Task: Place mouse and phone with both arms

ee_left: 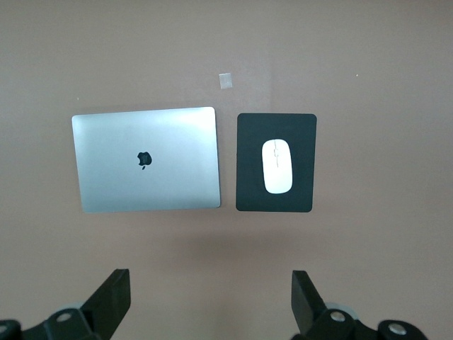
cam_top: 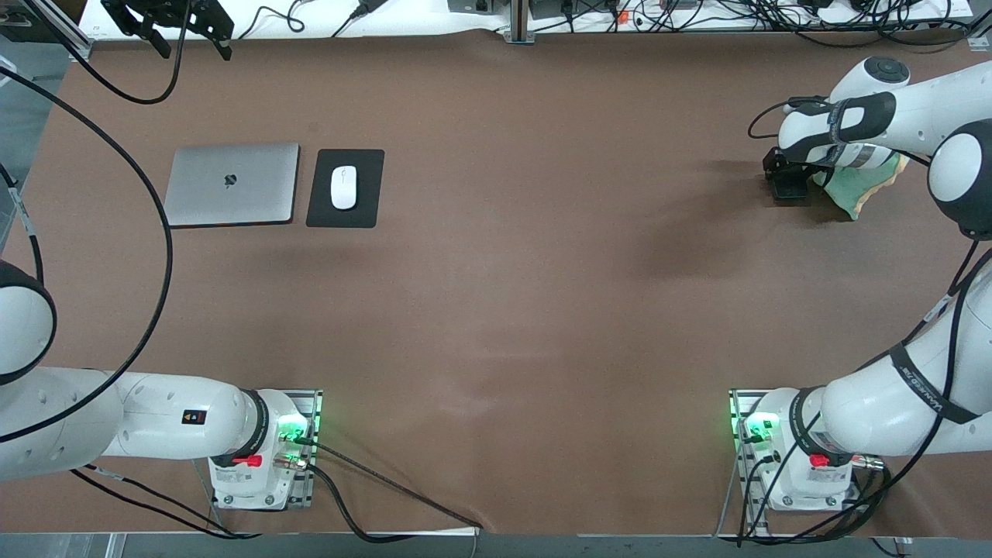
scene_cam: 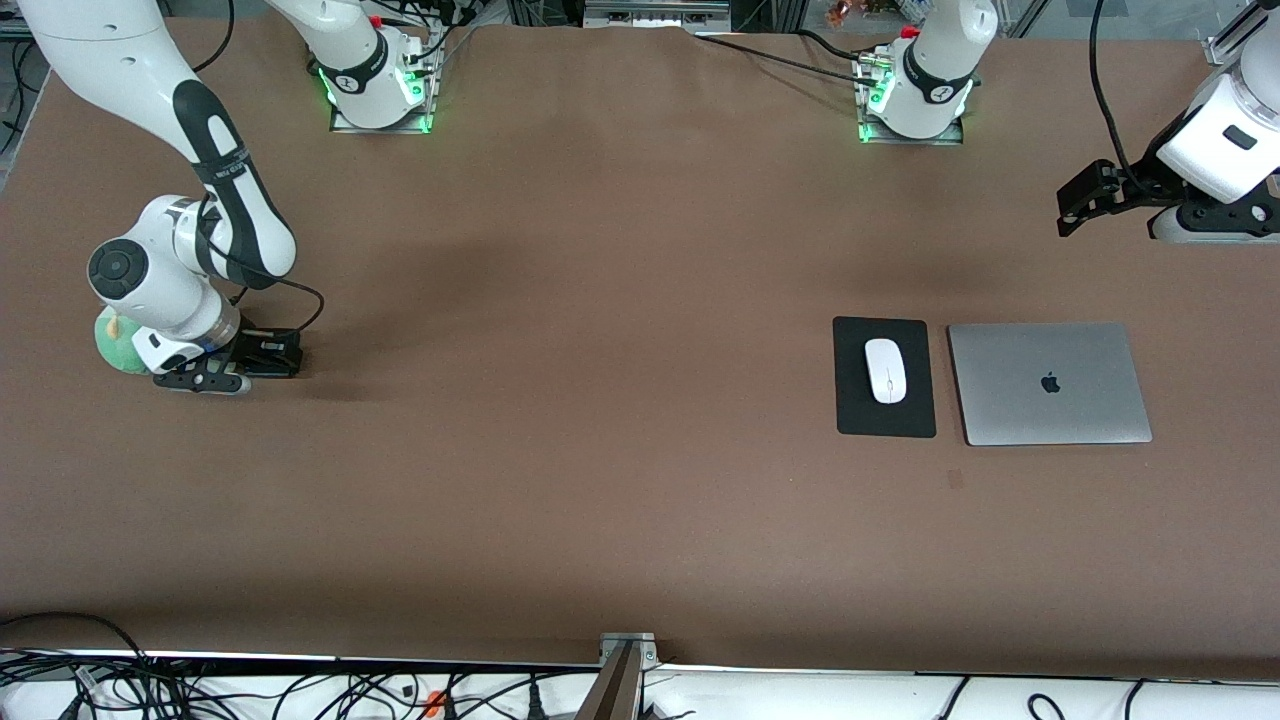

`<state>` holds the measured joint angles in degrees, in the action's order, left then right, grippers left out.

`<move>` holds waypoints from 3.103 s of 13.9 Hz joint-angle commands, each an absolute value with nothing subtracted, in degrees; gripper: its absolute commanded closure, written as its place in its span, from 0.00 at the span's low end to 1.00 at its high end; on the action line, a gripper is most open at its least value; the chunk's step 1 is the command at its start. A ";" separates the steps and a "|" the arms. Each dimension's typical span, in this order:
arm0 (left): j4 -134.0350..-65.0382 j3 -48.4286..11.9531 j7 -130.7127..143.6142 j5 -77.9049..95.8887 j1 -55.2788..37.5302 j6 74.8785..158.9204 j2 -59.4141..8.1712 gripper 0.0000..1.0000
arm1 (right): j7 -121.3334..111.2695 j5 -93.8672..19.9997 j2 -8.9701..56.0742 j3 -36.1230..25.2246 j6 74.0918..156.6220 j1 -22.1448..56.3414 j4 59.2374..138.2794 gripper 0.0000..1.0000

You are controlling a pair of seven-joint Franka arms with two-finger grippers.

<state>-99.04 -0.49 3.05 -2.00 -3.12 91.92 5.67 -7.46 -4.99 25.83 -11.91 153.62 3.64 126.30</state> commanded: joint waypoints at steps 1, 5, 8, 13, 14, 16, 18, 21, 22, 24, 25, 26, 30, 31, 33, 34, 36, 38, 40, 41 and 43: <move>-98.00 -1.05 2.81 -3.08 -3.08 90.62 5.89 0.00 | -8.43 -7.90 26.10 -11.16 155.12 3.07 126.74 0.67; -98.00 -1.05 2.81 -3.08 -3.16 90.62 5.89 0.00 | -8.52 -8.00 25.93 -10.99 154.69 3.34 126.39 0.00; -97.91 -1.05 2.81 -2.99 -3.16 90.62 5.80 0.00 | -8.35 -8.09 23.92 -10.20 148.05 3.43 123.86 0.00; -97.91 -0.97 2.37 -2.99 -3.08 90.62 5.80 0.00 | -8.53 -11.16 16.81 -10.28 115.72 3.51 108.22 0.00; -97.91 -0.97 2.37 -2.99 -3.08 90.62 5.80 0.00 | -8.18 -11.08 14.87 -10.20 110.18 3.60 105.50 0.00; -97.91 -0.97 2.29 -2.99 -3.08 90.62 5.80 0.00 | -7.82 -10.38 11.00 -10.20 101.38 4.30 101.27 0.00; -97.91 -0.88 2.20 -2.99 -3.08 90.62 5.80 0.00 | -8.00 -9.93 5.74 -10.28 97.05 4.31 100.20 0.00; -97.91 -0.70 2.20 -3.08 -3.08 90.62 5.80 0.00 | -6.78 -4.24 1.68 -10.28 89.33 4.22 97.84 0.00; -97.91 -0.70 2.28 -3.08 -3.08 90.62 5.80 0.00 | -5.98 -2.57 1.15 -10.28 86.43 4.22 95.91 0.00; -97.91 -0.70 2.29 -3.08 -3.08 90.62 5.80 0.00 | -5.63 0.52 0.01 -10.11 83.68 4.31 93.00 0.00; -97.91 -0.70 2.29 -3.08 -3.08 90.62 5.80 0.00 | -5.63 0.70 -1.22 -10.11 82.80 4.31 92.90 0.00; -97.91 -0.79 2.29 -3.08 -3.08 90.62 5.80 0.00 | -5.63 0.70 -2.36 -10.11 81.92 4.31 92.90 0.00; -97.91 -0.70 2.29 -3.08 -3.08 90.62 5.80 0.00 | -5.54 1.05 -5.80 -9.93 80.60 4.39 92.99 0.00; -97.91 -0.79 2.29 -3.08 -3.08 90.53 5.80 0.00 | -5.54 1.05 -5.89 -10.02 80.68 4.39 92.99 0.00; -97.91 -0.79 2.29 -3.08 -3.08 90.53 5.80 0.00 | -5.62 0.71 -5.71 -10.02 81.03 4.13 92.81 0.00; -98.00 -0.79 2.46 -3.08 -3.08 90.53 5.80 0.00 | -5.62 0.62 -5.54 -10.02 81.04 4.04 92.81 0.00; -97.91 -0.79 2.46 -3.08 -3.08 90.53 5.80 0.00 | -5.45 0.35 -4.67 -10.19 80.77 3.78 92.03 0.00; -97.91 -0.79 2.46 -3.08 -3.08 90.53 5.80 0.00 | -5.45 0.35 -3.43 -10.28 81.03 3.87 91.23 0.00; -97.91 -0.79 2.64 -3.08 -3.08 90.53 5.80 0.00 | -5.54 0.44 -3.16 -10.20 80.95 4.31 90.79 0.00; -97.91 -0.79 2.64 -2.99 -3.08 90.53 5.80 0.00 | -5.54 0.44 -3.08 -10.11 80.95 4.31 90.79 0.00; -97.91 -1.05 2.90 -3.08 -3.08 90.44 5.80 0.00 | -5.54 0.35 -2.81 -10.11 80.86 4.39 90.79 0.00</move>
